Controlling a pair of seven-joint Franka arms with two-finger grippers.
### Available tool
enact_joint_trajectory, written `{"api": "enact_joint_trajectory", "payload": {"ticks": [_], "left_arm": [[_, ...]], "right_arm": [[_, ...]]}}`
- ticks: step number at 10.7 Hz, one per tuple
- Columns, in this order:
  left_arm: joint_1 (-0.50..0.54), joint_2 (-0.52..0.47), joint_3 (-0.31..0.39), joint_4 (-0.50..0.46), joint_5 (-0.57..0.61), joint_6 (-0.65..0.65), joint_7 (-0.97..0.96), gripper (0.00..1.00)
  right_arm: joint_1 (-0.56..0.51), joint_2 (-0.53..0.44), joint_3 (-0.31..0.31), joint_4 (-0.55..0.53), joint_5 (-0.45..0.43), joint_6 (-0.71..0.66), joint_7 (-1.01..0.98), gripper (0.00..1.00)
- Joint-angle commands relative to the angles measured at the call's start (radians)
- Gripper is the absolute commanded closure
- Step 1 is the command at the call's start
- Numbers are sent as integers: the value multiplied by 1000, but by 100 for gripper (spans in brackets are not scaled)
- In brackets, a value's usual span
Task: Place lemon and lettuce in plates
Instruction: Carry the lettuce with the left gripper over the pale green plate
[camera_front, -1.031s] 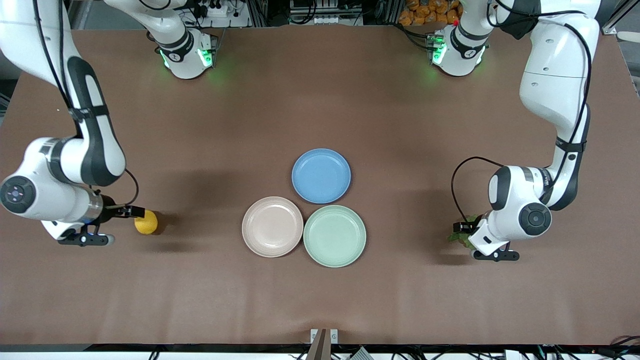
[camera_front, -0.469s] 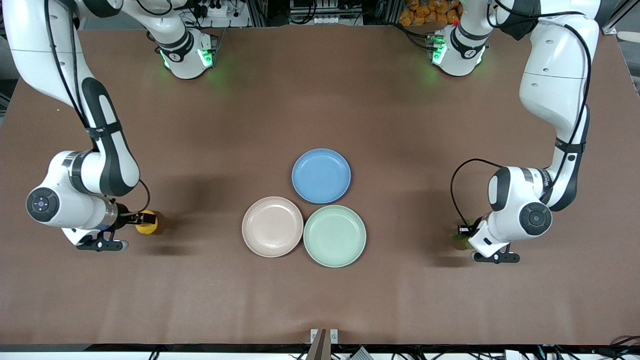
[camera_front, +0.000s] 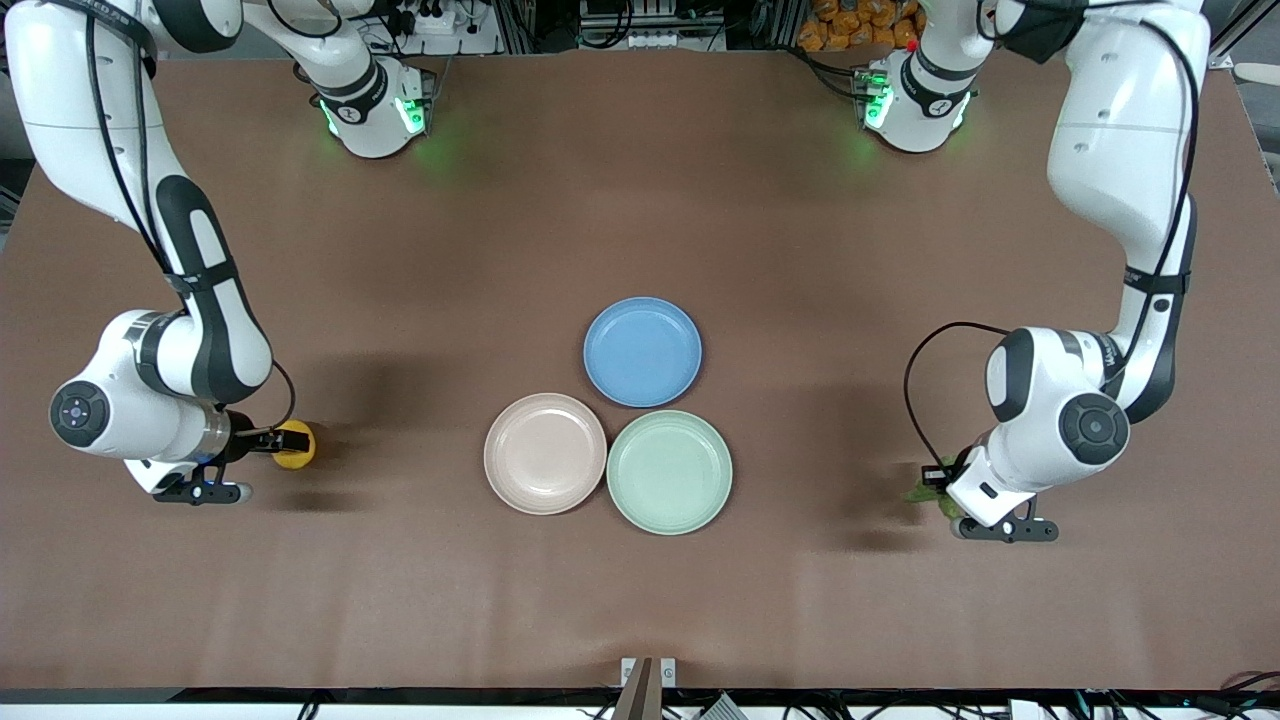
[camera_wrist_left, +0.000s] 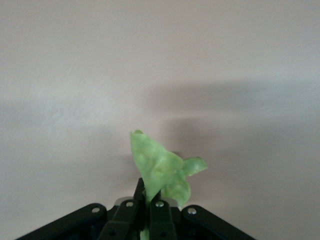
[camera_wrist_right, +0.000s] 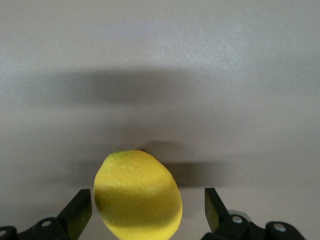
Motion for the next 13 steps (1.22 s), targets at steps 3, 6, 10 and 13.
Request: {"api": "enact_joint_trajectory", "payload": {"ticks": [3,6,10,13], "left_arm": [[-101,-83,-146,-13,23,-10,-390,100],[-220,-53,-137,21,22,94,-552,100],[-334,70,-134,53,8,318,-742,100],[-362,144,-129,65,5,440,-869,85]], "right_arm": [[1,39,15,-38,15,126,-22,0],[3,42,15,-61,15,153,-20,0],[7,41,15,-74,15,175,-20,21],[15,41,17,-63,15,162,-17,43]]}}
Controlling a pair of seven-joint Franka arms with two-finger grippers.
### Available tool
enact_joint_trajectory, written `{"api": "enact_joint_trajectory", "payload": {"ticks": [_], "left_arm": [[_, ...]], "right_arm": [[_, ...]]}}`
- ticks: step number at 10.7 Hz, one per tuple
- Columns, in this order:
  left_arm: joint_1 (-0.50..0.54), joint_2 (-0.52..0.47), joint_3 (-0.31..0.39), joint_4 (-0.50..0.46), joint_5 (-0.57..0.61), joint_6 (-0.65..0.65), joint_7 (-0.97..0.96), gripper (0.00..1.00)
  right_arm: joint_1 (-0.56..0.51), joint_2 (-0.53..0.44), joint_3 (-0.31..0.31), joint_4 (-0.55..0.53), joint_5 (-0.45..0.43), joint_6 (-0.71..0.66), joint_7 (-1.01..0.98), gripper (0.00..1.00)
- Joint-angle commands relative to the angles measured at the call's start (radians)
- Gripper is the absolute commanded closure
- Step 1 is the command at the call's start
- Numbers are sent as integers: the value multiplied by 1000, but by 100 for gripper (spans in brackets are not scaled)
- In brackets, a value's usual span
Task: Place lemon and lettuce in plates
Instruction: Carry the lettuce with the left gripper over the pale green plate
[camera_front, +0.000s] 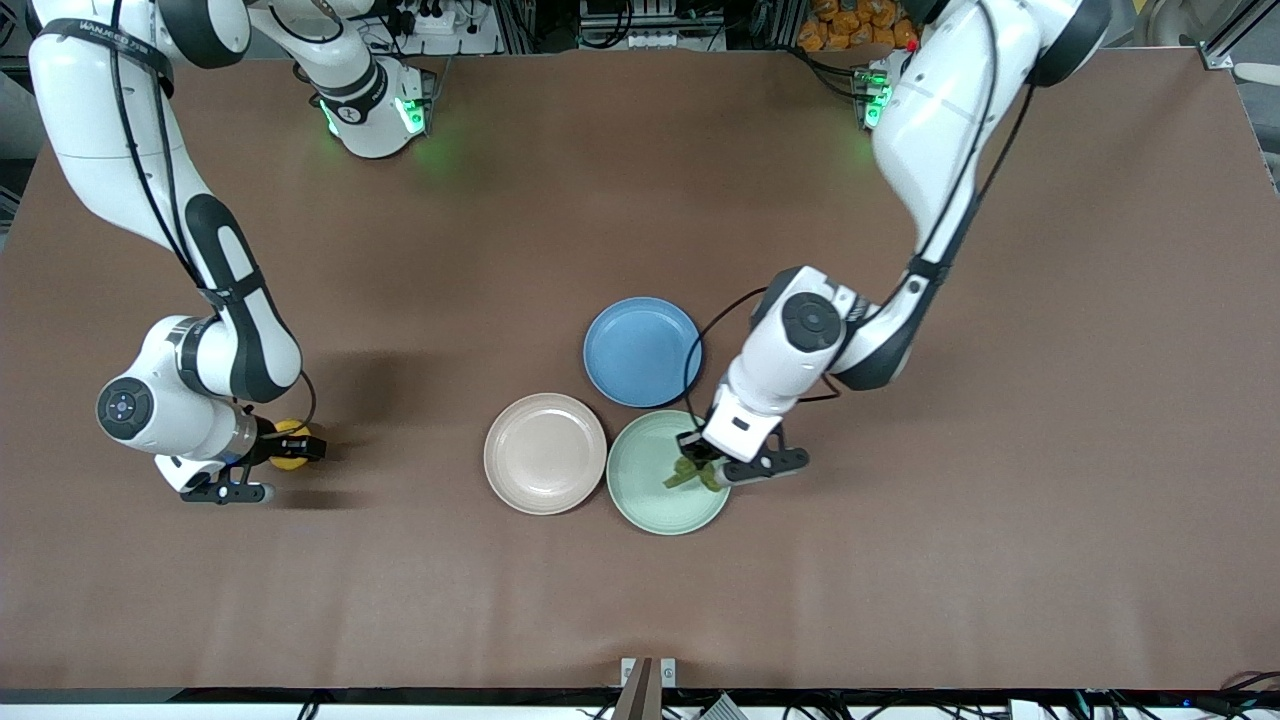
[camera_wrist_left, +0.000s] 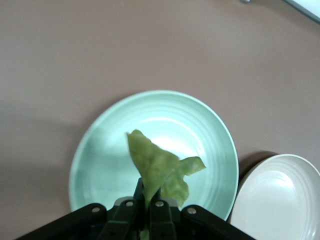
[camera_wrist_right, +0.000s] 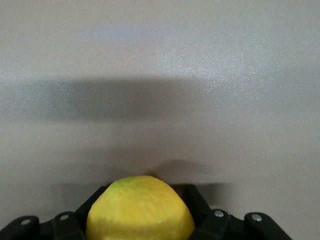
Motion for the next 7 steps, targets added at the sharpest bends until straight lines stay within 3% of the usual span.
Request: {"api": "enact_joint_trajectory", "payload": {"ticks": [1,5,7], "left_arm": [[-35,56,14,49,8,46,-129,1],[-45,24,20,48,13,37,-135,0],[-37,-40,40,42,14,-39,-143,0]], "right_arm": [[10,-6,7,0,14,-1,-14,46],[20,-6,7,84,16,-114,-6,49],[36,-7,7,117,31,-152,6,50]]}}
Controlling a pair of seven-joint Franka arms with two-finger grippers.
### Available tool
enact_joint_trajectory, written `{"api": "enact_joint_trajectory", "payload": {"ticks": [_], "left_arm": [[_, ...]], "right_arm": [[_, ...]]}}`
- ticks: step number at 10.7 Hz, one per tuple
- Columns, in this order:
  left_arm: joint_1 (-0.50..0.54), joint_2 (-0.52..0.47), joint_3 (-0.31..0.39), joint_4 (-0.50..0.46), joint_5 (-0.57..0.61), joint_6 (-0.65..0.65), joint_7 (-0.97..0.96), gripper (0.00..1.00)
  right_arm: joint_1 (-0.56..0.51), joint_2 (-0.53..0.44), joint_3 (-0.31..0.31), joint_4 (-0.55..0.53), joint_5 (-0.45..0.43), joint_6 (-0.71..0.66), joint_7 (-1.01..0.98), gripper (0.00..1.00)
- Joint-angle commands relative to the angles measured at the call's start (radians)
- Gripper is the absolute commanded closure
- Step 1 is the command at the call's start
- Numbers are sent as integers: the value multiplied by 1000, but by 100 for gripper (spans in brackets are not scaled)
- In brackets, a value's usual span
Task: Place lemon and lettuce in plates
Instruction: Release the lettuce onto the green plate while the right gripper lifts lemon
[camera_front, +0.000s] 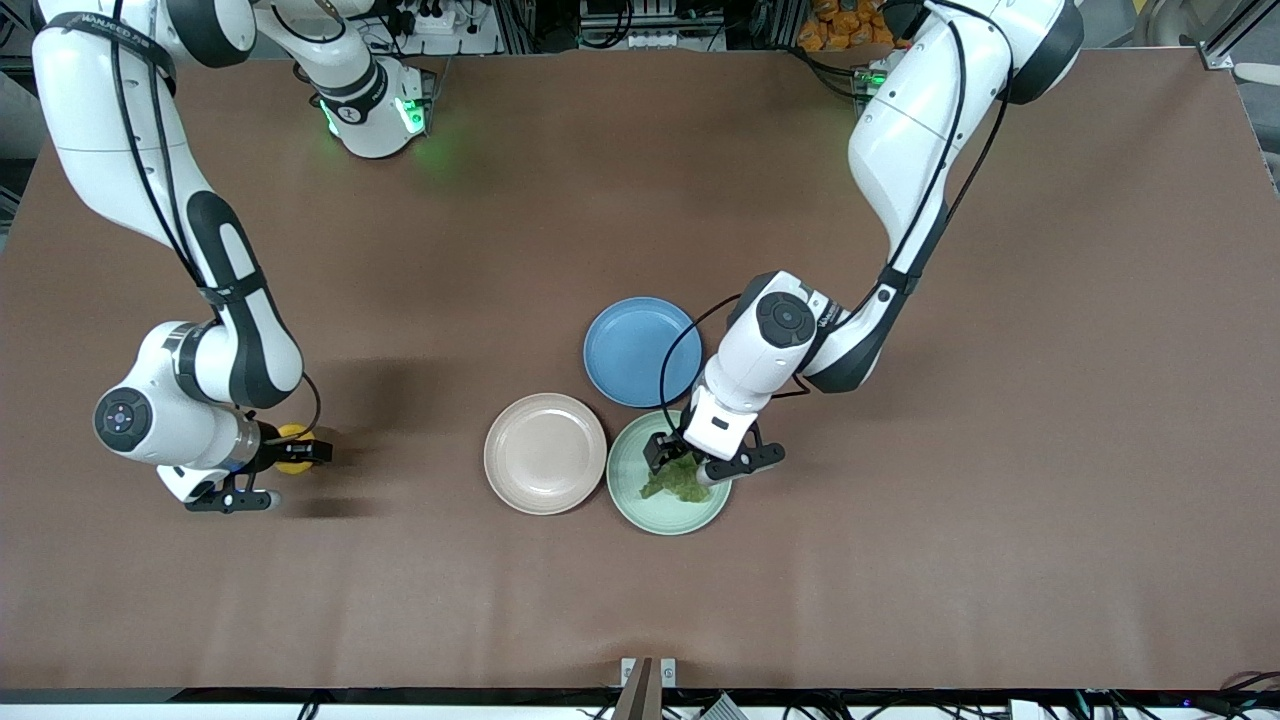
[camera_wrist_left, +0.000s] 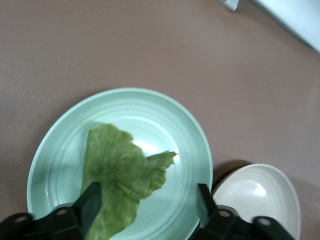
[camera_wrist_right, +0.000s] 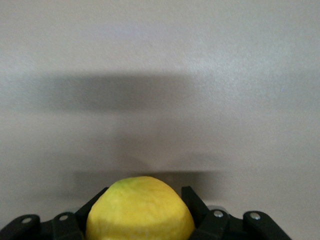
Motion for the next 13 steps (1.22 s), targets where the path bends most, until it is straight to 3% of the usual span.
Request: {"api": "enact_joint_trajectory", "payload": {"ticks": [1,5,10,13], "left_arm": [[-13,-134,77,-13,21,-172,-40,0],[72,-333,97,-16,145,-525,94,0],[296,-586,86,-16,41,-927,621,0],[362,-691,88,-18,13,-1082,709,0]], "right_arm": [[32,-8,1,71,40,-92,31,50],[127,-6,1,105,41,-131,245,50],[317,-5,1,123,86,-120,515,50],[386,3,1,163,100,-118,565,51]]}}
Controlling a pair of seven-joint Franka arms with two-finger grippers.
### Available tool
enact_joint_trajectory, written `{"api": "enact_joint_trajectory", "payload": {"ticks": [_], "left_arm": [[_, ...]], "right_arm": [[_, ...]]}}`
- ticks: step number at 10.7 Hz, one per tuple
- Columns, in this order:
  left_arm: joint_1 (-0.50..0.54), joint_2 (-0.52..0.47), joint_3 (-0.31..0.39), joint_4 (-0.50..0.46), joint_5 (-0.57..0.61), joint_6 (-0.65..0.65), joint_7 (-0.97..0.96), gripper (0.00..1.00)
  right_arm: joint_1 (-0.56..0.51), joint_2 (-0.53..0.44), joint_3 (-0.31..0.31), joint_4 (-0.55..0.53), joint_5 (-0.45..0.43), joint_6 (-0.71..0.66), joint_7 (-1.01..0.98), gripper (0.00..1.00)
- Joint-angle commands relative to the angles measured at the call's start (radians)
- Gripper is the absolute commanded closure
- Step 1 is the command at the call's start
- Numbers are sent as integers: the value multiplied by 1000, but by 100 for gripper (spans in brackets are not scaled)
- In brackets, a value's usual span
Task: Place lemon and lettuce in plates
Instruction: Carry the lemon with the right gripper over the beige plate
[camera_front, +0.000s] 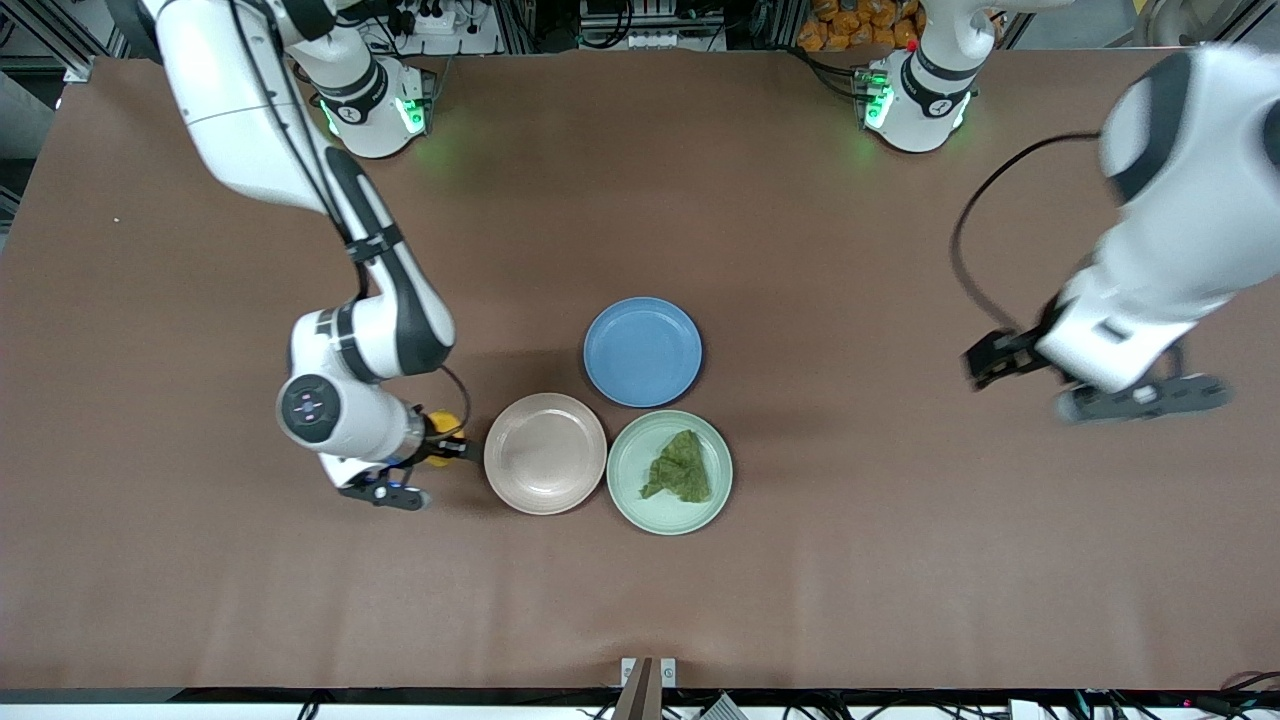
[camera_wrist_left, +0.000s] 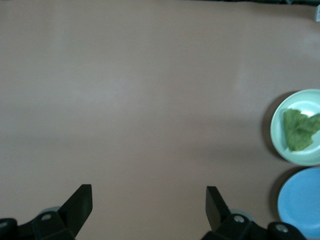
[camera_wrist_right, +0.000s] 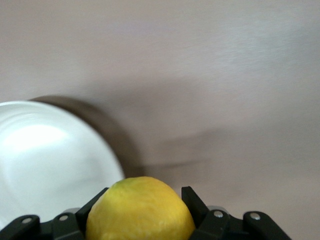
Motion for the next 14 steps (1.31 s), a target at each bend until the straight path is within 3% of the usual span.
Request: {"api": "enact_joint_trajectory", "payload": {"ticks": [1,8,13,14], "left_arm": [[40,-126,-10,-53,-24,-119,54,0],[80,-316,-9,-231,-24,-132,102,0],[98,-310,-3,-212,-26,-125,102,0],[100,-307,-1,-204,-26,-125,102,0]], "right_arm": [[77,11,-6,41,20,5,32,51],[166,107,-3,63,23,154,123,52],[188,136,-3,63,22,195,126,46],[189,144,-3,61,22,221,126,39]]}}
